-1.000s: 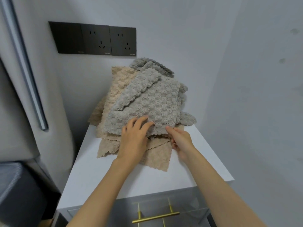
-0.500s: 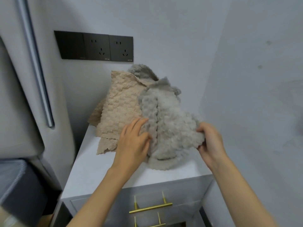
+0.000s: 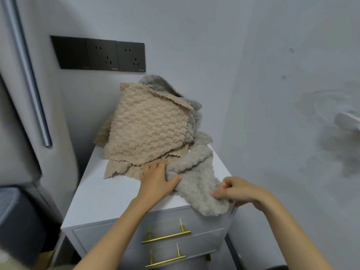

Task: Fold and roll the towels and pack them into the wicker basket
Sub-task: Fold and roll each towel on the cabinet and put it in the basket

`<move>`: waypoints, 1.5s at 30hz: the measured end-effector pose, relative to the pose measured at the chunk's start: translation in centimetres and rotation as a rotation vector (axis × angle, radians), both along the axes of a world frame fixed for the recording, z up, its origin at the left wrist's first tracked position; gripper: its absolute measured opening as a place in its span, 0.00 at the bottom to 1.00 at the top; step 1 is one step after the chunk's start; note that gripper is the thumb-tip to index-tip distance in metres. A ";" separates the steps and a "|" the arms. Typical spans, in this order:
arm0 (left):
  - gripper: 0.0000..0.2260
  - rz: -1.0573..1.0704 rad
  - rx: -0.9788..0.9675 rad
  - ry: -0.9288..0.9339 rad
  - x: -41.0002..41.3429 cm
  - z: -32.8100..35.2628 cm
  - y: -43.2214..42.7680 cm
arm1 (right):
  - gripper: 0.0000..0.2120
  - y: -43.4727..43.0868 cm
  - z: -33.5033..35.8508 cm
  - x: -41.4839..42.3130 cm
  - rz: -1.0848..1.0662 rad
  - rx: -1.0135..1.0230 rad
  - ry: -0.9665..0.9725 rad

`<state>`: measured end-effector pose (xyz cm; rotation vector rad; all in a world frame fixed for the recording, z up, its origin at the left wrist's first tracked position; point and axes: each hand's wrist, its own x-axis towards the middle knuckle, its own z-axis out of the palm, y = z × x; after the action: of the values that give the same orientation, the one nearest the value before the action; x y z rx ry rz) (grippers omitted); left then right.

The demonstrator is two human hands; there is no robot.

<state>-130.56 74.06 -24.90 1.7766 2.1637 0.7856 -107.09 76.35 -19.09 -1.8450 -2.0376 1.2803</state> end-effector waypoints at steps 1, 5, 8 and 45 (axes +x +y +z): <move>0.30 0.000 0.005 0.009 0.3 0.0 0.3 | 0.13 0.3 0.1 0.1 -0.041 0.025 0.066; 0.20 0.030 0.027 -0.018 1.3 0.6 1.3 | 0.06 2.4 -1.5 -0.2 -0.252 0.196 0.148; 0.16 0.034 0.060 -0.043 1.4 0.8 2.1 | 0.12 3.5 -2.8 -1.0 -0.188 0.163 0.075; 0.15 0.003 0.085 -1.041 -9.1 5.1 -5.1 | 0.12 2.0 -0.5 -0.5 -0.372 0.416 0.908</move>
<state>-139.64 68.98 -19.80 0.9825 1.4193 1.4001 -107.62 78.39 -19.58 -1.0712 -1.2640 1.1519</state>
